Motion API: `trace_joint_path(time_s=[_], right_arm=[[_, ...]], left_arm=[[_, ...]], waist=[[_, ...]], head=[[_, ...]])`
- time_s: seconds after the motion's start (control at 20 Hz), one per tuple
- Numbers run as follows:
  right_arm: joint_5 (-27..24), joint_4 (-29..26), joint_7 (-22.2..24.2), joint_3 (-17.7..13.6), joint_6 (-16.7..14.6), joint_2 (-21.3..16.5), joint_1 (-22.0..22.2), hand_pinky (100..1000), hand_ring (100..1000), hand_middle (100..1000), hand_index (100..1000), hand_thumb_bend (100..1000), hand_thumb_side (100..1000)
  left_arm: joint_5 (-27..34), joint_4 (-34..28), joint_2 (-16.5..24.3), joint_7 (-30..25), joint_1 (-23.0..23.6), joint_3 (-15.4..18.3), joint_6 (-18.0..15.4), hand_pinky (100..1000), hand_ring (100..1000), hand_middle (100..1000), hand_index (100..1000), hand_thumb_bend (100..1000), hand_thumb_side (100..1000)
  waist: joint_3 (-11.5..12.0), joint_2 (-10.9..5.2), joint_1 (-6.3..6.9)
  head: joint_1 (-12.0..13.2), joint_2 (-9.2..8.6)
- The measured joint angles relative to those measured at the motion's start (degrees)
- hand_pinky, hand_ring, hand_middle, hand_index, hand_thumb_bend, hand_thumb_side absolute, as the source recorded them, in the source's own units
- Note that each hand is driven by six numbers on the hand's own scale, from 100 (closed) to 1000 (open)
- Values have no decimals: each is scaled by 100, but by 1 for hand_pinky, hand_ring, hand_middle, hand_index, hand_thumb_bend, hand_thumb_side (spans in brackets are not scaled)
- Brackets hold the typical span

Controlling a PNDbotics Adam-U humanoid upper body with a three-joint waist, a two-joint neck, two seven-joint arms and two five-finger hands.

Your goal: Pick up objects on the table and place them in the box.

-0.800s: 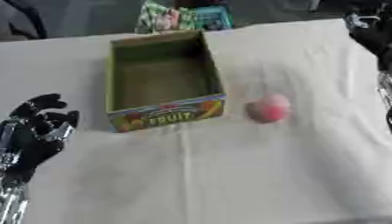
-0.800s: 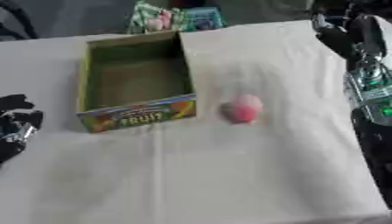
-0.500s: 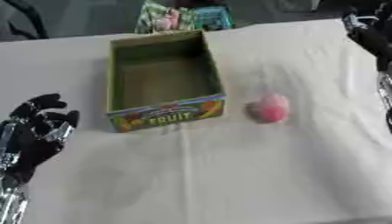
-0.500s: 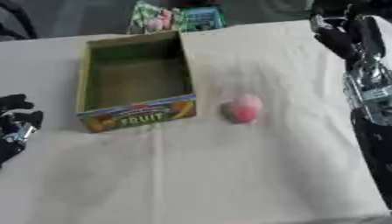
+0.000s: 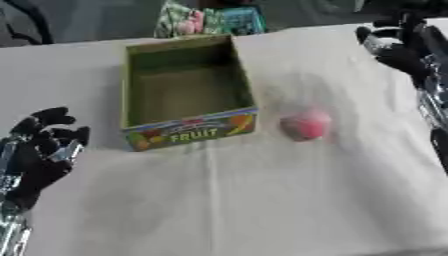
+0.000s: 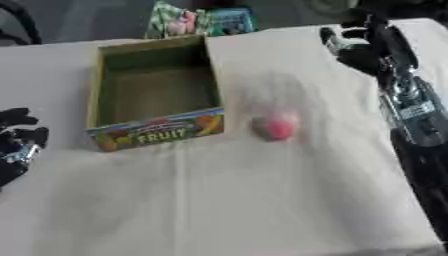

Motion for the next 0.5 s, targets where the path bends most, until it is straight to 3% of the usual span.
trace_joint_path(time_s=[0.2,0.5], right_arm=[[321,121,372,327,-168,-88,2,757,856,809,921,500,232],[885,463,959,710,-374,-151,-1,770,858,810,914,471,211]], left_arm=[[0,0,0,-12,-1,-1,-1,587,573,621,747,374,100],[0,0,0,-23,-2,-3,5,587,573,622,747,374,100]], waist=[[4,0,-10],[35,0,-14]], head=[[-13,1],[-52,4]])
